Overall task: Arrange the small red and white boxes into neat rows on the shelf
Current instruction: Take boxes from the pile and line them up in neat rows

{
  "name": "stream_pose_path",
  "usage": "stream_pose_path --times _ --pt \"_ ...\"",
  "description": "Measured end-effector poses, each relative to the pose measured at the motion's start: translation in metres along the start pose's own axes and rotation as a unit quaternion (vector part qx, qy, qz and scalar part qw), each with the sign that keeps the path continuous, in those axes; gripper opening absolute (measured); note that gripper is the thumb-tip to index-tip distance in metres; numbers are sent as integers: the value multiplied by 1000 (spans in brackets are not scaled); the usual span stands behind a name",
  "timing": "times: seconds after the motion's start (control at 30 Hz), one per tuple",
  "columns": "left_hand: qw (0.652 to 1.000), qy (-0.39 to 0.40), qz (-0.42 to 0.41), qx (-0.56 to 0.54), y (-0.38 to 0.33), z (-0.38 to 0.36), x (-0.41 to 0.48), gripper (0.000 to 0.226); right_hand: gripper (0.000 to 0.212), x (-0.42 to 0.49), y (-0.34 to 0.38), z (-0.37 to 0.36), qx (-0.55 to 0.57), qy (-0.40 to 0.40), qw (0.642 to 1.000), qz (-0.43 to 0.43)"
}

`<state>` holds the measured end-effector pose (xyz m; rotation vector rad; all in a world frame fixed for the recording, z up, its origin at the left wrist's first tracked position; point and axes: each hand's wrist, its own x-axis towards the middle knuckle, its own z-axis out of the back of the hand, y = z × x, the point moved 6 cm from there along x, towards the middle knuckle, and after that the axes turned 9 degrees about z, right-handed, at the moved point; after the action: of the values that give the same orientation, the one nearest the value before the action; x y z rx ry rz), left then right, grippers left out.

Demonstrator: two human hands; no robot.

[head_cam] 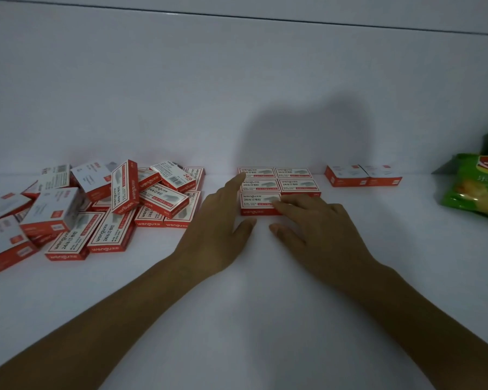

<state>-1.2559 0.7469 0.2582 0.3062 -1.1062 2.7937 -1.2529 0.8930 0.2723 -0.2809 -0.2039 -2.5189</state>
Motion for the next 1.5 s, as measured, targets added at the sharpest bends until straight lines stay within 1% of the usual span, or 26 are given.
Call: stream_pose_path --times 0.07,0.23,0.43,0.53,0.6,0.73,0.83,0.93,1.07,1.2,1.27,1.37,1.4,1.43,1.47,1.5 --pt "1000 -3 -3 5 -1 0 -1 72 51 1 0 0 -6 8 1000 -2" --pt "1000 -12 -16 24 -3 2 -1 72 47 3 0 4 9 -9 1000 -13" --pt "986 -38 -89 133 -23 4 -11 68 40 3 3 8 -7 -39 999 -7" --pt "981 -36 -98 165 -31 9 -14 63 40 2 4 16 -6 -33 999 -21" --pt "973 -31 -99 204 -33 16 -17 61 42 -2 5 26 0 -50 998 -38" --pt "952 -47 -127 275 -29 52 -32 62 42 -7 20 37 -1 -69 996 -52" --pt "935 -74 -152 311 -6 87 -55 56 43 -4 49 38 5 -79 996 -42" --pt "929 -88 -118 340 25 122 -82 58 42 4 91 35 27 -85 996 -17" --pt "931 -108 -76 339 66 151 -115 59 41 21 148 28 41 -110 993 29" --pt "957 -144 1 251 92 167 -129 64 42 34 189 15 67 -119 989 53" --pt "957 -149 -8 248 93 165 -131 63 44 36 198 3 86 -116 987 73" --pt "956 -134 -43 256 91 159 -131 59 53 36 204 -17 100 -49 985 135" --pt "957 -132 -48 252 91 158 -130 58 53 36 205 -19 102 -34 983 150" --pt "959 -130 -48 248 92 158 -129 58 50 36 204 -18 108 -42 981 156" --pt "960 -127 -46 244 93 158 -129 58 45 36 203 -14 116 -67 980 151" --pt "961 -125 -44 241 94 157 -129 58 39 36 200 -9 126 -93 979 132"
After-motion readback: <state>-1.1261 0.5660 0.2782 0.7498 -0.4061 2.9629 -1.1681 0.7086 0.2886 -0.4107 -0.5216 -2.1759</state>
